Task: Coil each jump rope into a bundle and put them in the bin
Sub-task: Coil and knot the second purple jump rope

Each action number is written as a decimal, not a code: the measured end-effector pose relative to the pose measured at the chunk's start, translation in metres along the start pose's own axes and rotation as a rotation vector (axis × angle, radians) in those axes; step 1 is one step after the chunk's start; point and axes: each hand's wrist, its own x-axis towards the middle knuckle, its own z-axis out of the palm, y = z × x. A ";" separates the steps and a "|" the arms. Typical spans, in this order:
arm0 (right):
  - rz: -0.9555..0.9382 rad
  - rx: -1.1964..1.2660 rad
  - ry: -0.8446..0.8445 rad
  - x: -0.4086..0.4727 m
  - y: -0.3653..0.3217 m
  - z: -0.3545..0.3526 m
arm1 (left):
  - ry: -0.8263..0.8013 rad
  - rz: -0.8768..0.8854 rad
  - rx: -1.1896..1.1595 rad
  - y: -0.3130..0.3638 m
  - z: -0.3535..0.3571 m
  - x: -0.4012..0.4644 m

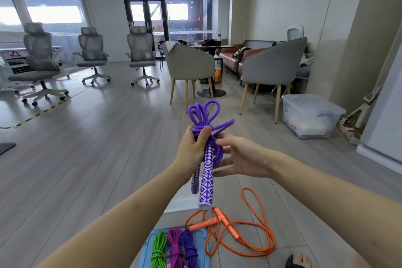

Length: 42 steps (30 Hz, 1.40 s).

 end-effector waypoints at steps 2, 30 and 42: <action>0.018 0.006 -0.108 -0.003 0.001 0.001 | 0.022 0.018 0.010 -0.002 -0.001 0.001; -0.232 -0.907 0.064 0.016 0.056 0.036 | 0.206 0.123 -0.039 0.029 -0.023 0.013; -0.160 -0.775 0.109 0.018 0.025 -0.002 | -0.115 0.016 0.039 0.028 -0.023 -0.006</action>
